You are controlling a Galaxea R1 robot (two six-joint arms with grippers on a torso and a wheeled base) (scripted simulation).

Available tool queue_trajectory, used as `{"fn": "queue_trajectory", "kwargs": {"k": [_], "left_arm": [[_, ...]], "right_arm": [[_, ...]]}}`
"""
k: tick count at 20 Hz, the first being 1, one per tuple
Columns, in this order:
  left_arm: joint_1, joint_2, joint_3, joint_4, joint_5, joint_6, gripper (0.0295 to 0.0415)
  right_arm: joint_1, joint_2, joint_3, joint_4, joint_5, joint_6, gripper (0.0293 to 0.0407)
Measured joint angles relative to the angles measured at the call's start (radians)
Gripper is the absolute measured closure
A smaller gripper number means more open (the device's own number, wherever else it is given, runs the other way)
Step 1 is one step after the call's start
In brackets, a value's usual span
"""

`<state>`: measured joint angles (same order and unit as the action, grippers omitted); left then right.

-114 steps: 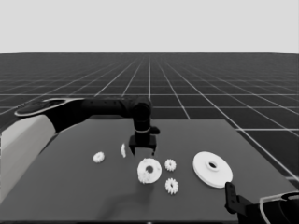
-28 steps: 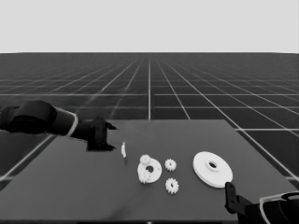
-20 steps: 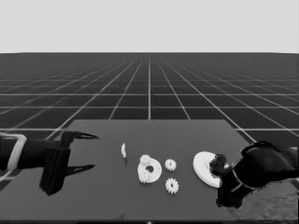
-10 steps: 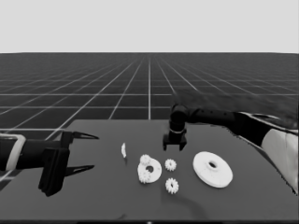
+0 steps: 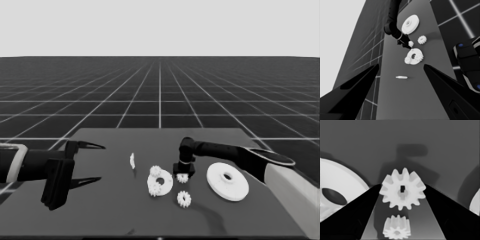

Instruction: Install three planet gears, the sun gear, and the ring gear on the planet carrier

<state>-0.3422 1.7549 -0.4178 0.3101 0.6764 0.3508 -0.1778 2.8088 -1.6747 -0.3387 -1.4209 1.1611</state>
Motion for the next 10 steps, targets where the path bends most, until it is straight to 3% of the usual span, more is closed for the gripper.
{"fn": "queue_trajectory", "kwargs": {"k": [1, 9, 10], "left_arm": [[0.000, 0.000, 0.000, 0.000, 0.000, 0.000, 0.0326], [0.000, 0.000, 0.000, 0.000, 0.000, 0.000, 0.0326], [0.000, 0.000, 0.000, 0.000, 0.000, 0.000, 0.0326]], "right_arm": [[0.000, 0.000, -0.001, 0.000, 0.000, 0.000, 0.0386], [0.000, 0.000, -0.001, 0.000, 0.000, -0.001, 0.0387], [0.099, -0.058, 0.167, 0.119, -0.094, 0.085, 0.0387]]}}
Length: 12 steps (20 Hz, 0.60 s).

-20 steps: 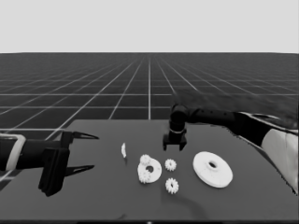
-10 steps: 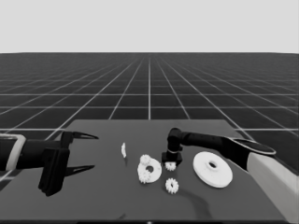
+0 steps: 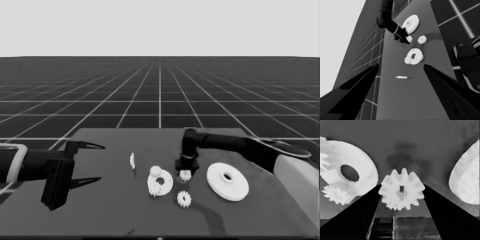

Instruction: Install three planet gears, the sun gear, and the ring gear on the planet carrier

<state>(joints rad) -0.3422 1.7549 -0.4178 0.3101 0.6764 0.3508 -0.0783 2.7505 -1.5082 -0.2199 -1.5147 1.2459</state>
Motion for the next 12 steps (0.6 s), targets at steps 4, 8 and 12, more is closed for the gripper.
{"fn": "queue_trajectory", "kwargs": {"k": [4, 8, 12], "left_arm": [[0.000, 0.000, 0.000, 0.000, 0.000, 0.000, 0.0326], [0.000, 0.000, 0.000, 0.000, 0.000, 0.000, 0.0326], [0.000, 0.000, 0.000, 0.000, 0.000, 0.000, 0.0326]], "right_arm": [[0.268, -0.006, 0.030, 0.216, -0.060, 0.020, 0.0387], [0.295, -0.001, 0.014, 0.242, -0.066, 0.010, 0.0387], [0.298, 0.118, 0.007, 0.247, -0.063, 0.120, 0.0387]]}}
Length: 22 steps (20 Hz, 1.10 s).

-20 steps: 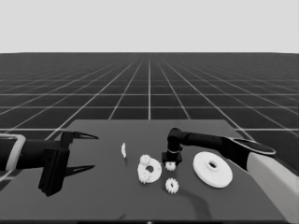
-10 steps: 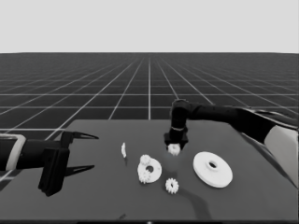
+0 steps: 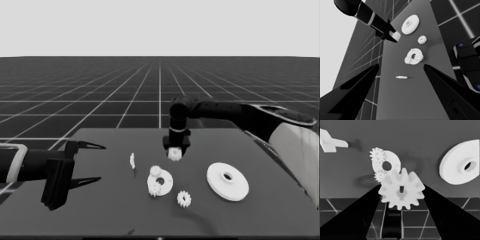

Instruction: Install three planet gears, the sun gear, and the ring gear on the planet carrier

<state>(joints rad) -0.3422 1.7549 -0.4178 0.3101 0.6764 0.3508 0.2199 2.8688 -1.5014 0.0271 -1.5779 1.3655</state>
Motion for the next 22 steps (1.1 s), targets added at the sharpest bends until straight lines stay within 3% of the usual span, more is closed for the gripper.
{"fn": "queue_trajectory", "kwargs": {"k": [7, 8, 9, 10, 12, 17, 19, 20, 22], "left_arm": [[0.000, 0.000, 0.000, 0.000, 0.000, 0.000, 0.0326], [0.000, 0.000, 0.000, 0.000, 0.000, 0.000, 0.0326], [0.000, 0.000, 0.000, 0.000, 0.000, 0.000, 0.0326], [0.000, 0.000, 0.000, 0.000, 0.000, 0.000, 0.0326], [0.000, 0.000, 0.000, 0.000, 0.000, 0.000, 0.0326], [0.000, 0.000, 0.000, 0.000, 0.000, 0.000, 0.0326], [0.000, 0.000, 0.000, 0.000, 0.000, 0.000, 0.0326], [0.000, 0.000, 0.000, 0.000, 0.000, 0.000, 0.0326], [0.000, 0.000, 0.000, 0.000, 0.000, 0.000, 0.0326]], "right_arm": [[0.001, 0.032, -0.012, 0.001, 0.001, 0.022, 0.0387], [-0.125, 0.030, -0.006, -0.152, 0.029, 0.026, 0.0387], [-0.237, 0.037, -0.034, -0.243, 0.048, 0.008, 0.0387], [-0.298, 0.047, -0.072, -0.293, 0.064, -0.015, 0.0387], [-0.347, 0.060, -0.120, -0.335, 0.085, -0.045, 0.0387], [-0.367, 0.068, -0.147, -0.355, 0.097, -0.060, 0.0387], [-0.368, 0.068, -0.148, -0.356, 0.098, -0.061, 0.0328], [-0.368, 0.069, -0.149, -0.356, 0.098, -0.061, 0.0319], [-0.368, 0.069, -0.149, -0.356, 0.098, -0.061, 0.0316]]}}
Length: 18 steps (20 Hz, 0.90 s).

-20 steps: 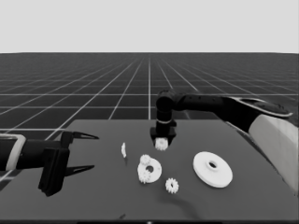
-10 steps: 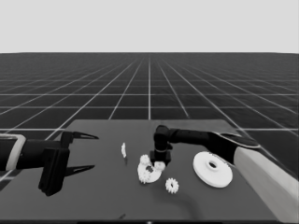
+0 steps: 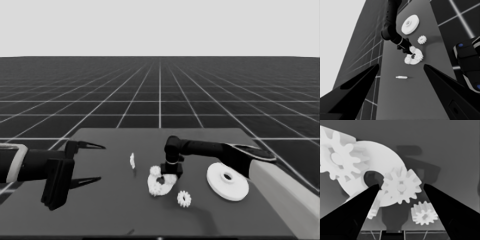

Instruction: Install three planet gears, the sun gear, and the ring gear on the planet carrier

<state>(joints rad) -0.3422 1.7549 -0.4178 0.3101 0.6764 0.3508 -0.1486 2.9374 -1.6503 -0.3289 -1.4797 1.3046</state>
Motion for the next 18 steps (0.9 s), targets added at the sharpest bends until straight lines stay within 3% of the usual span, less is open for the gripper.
{"fn": "queue_trajectory", "kwargs": {"k": [5, 6, 7, 9, 15, 16, 18], "left_arm": [[0.000, 0.000, 0.000, 0.000, 0.000, 0.000, 0.0326], [0.000, 0.000, 0.000, 0.000, 0.000, 0.000, 0.0326], [0.000, 0.000, 0.000, 0.000, 0.000, 0.000, 0.0326], [0.000, 0.000, 0.000, 0.000, 0.000, 0.000, 0.0326], [0.000, 0.000, 0.000, 0.000, 0.000, 0.000, 0.0326], [0.000, 0.000, 0.000, 0.000, 0.000, 0.000, 0.0326], [0.000, 0.000, 0.000, 0.000, 0.000, 0.000, 0.0326]], "right_arm": [[0.000, 0.000, 0.000, 0.000, 0.000, 0.000, 0.0315], [0.104, -0.039, 0.129, 0.125, -0.066, 0.076, 0.0315], [0.217, -0.047, 0.167, 0.218, -0.084, 0.102, 0.0315], [0.322, -0.042, 0.158, 0.310, -0.092, 0.098, 0.0315], [0.368, -0.036, 0.138, 0.355, -0.097, 0.084, 0.0315], [0.379, -0.141, 0.360, 0.367, -0.095, 0.201, 0.0315], [0.395, -0.231, 0.539, 0.382, -0.090, 0.291, 0.0315]]}}
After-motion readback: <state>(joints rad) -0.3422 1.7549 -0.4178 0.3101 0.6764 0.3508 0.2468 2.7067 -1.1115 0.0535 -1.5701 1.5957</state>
